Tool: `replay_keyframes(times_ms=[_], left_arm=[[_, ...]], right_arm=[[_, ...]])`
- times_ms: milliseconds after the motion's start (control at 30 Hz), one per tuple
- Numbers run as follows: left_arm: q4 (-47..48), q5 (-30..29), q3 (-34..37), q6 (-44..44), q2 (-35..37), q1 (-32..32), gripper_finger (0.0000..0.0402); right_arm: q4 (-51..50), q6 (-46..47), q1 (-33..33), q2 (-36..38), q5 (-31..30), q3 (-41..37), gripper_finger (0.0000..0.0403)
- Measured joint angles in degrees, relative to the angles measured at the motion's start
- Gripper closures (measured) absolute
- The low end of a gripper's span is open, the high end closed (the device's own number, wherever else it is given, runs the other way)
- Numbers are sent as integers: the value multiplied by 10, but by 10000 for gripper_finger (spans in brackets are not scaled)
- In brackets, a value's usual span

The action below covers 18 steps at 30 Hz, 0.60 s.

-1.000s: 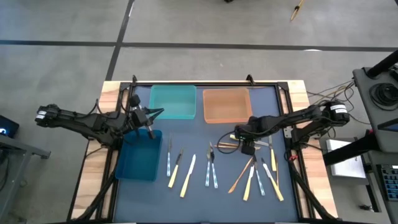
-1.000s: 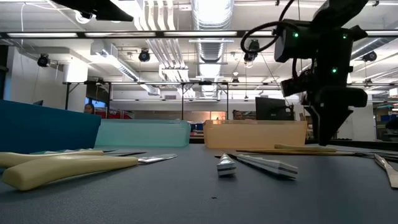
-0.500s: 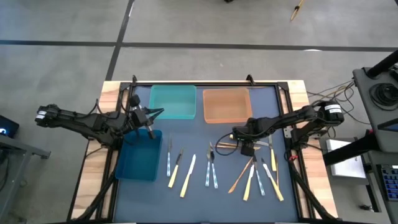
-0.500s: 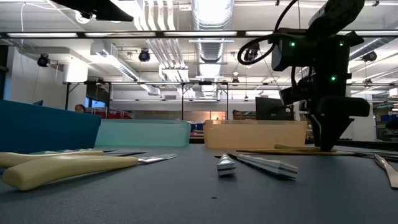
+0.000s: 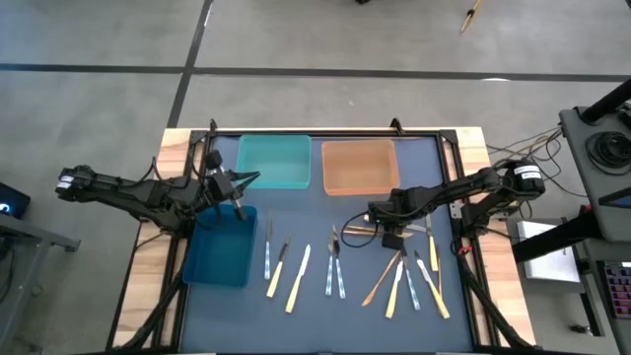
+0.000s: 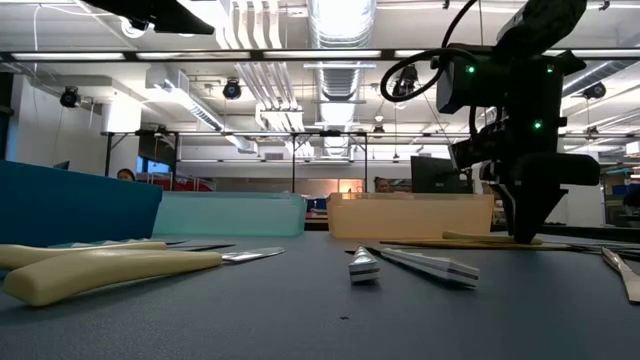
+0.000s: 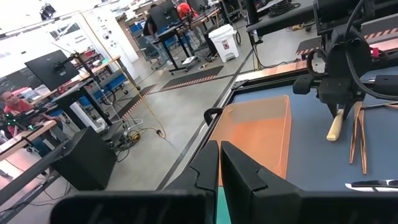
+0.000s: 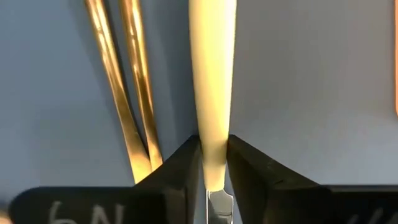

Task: Sort silverware by color (type)
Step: Put the light yellow knife into the blue bin

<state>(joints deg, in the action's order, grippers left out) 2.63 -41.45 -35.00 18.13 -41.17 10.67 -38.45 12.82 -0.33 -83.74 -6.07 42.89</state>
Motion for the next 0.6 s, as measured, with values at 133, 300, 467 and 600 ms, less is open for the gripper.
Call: replay_keyframes(times_ms=[133, 300, 467, 600], left_arm=[[0, 0, 0, 0, 0, 0, 401], [0, 0, 0, 0, 0, 0, 401], [0, 0, 0, 0, 0, 0, 401], [0, 0, 0, 0, 0, 0, 401]], right_arm=[[0, 0, 0, 0, 1, 0, 364], [1, 0, 0, 0, 1, 0, 366], [4, 1, -1, 12, -5, -1, 366], [1, 1, -2, 30, -10, 4, 367]])
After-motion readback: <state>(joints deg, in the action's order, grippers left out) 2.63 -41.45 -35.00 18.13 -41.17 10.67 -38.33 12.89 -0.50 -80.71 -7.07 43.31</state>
